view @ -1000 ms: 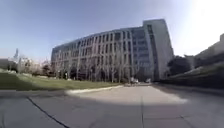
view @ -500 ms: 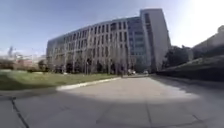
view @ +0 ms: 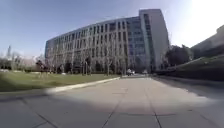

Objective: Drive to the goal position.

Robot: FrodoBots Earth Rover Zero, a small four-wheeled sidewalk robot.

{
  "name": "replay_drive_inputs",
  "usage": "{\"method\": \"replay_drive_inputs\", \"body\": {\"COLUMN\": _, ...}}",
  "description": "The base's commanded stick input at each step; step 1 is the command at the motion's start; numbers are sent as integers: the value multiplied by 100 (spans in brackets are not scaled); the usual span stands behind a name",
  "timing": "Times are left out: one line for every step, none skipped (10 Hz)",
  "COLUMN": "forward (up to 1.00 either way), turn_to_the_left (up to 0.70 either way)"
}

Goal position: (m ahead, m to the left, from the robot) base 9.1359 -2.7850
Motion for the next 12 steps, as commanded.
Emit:
{"method": "replay_drive_inputs", "body": {"forward": 100, "turn_to_the_left": 5}}
{"method": "replay_drive_inputs", "body": {"forward": 100, "turn_to_the_left": 5}}
{"method": "replay_drive_inputs", "body": {"forward": 100, "turn_to_the_left": 5}}
{"method": "replay_drive_inputs", "body": {"forward": 100, "turn_to_the_left": 5}}
{"method": "replay_drive_inputs", "body": {"forward": 100, "turn_to_the_left": 5}}
{"method": "replay_drive_inputs", "body": {"forward": 100, "turn_to_the_left": 5}}
{"method": "replay_drive_inputs", "body": {"forward": 100, "turn_to_the_left": 5}}
{"method": "replay_drive_inputs", "body": {"forward": 100, "turn_to_the_left": 5}}
{"method": "replay_drive_inputs", "body": {"forward": 100, "turn_to_the_left": 5}}
{"method": "replay_drive_inputs", "body": {"forward": 100, "turn_to_the_left": 5}}
{"method": "replay_drive_inputs", "body": {"forward": 100, "turn_to_the_left": 5}}
{"method": "replay_drive_inputs", "body": {"forward": 100, "turn_to_the_left": 5}}
